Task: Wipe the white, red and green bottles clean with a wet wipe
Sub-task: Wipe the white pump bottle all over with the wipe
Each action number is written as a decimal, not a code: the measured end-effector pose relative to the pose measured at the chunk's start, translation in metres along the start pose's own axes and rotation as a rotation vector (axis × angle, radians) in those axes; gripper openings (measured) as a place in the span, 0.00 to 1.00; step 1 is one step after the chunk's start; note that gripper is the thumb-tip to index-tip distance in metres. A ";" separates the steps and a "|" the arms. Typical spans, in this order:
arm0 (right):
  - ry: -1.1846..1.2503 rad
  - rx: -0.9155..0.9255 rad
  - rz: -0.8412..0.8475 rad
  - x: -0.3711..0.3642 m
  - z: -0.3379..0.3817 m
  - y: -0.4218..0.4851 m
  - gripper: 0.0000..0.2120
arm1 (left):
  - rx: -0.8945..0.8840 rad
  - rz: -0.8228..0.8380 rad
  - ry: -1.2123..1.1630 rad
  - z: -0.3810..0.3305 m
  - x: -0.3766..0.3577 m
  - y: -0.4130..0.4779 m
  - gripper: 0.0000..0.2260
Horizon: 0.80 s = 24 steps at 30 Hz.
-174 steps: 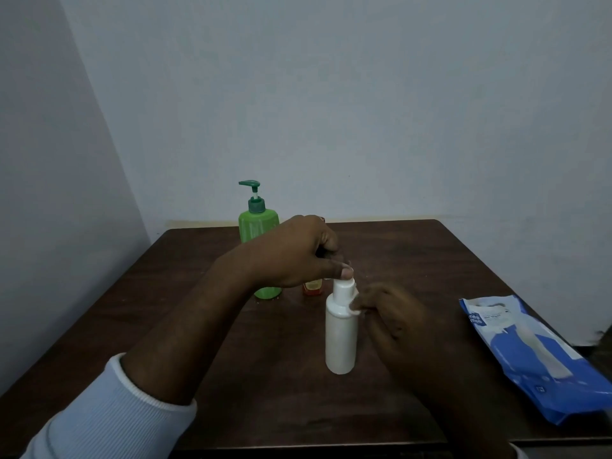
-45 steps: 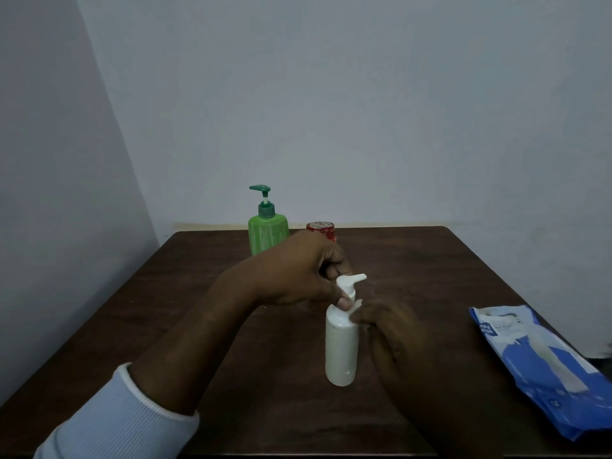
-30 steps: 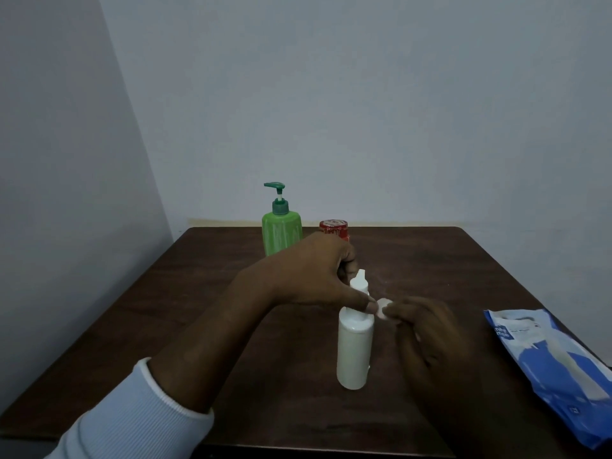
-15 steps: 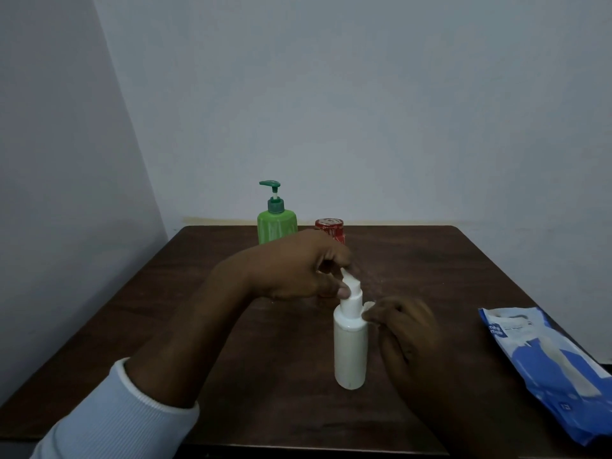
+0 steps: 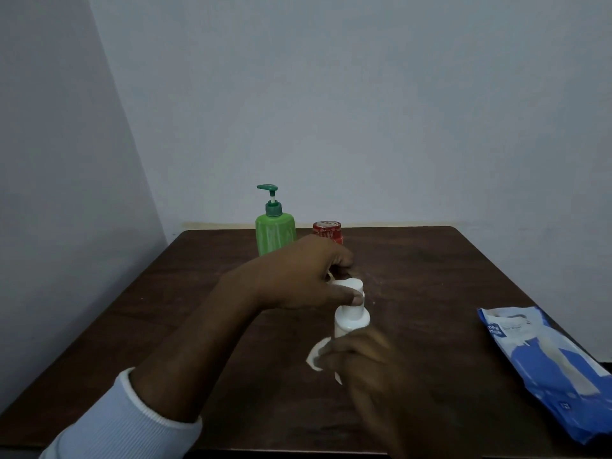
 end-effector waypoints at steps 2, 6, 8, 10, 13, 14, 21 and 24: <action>-0.093 -0.030 -0.107 0.010 -0.002 -0.001 0.10 | 0.017 -0.013 -0.045 0.001 -0.001 -0.004 0.14; 0.190 -0.552 -0.361 0.040 -0.002 -0.011 0.11 | -0.010 -0.107 -0.136 0.008 -0.005 -0.013 0.10; 0.364 -0.804 -0.438 0.049 -0.013 -0.019 0.12 | 0.017 -0.154 -0.165 0.017 -0.009 -0.019 0.10; 0.491 -0.961 -0.570 0.055 -0.023 -0.024 0.12 | 0.059 -0.181 -0.242 0.027 -0.012 -0.028 0.10; 0.656 -1.064 -0.676 0.052 -0.028 -0.028 0.11 | 0.131 -0.226 -0.354 0.041 -0.019 -0.048 0.14; 0.672 -1.080 -0.681 0.052 -0.025 -0.027 0.10 | 0.155 -0.261 -0.386 0.045 -0.022 -0.055 0.14; 0.157 -0.979 -0.387 0.050 -0.006 -0.028 0.09 | 0.456 -0.453 -0.668 0.065 -0.076 -0.113 0.14; -0.309 -0.610 -0.176 0.035 -0.003 -0.026 0.11 | 0.544 -0.470 -0.759 0.065 -0.098 -0.131 0.15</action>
Point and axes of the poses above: each hand's wrist, its own y-axis towards the middle knuckle, its own x-axis out of the back of the hand, z = x × y, the point moved 1 cm from there along y, towards the middle knuckle, and after that the axes turned 3 degrees about -z, right-handed, at the moved point
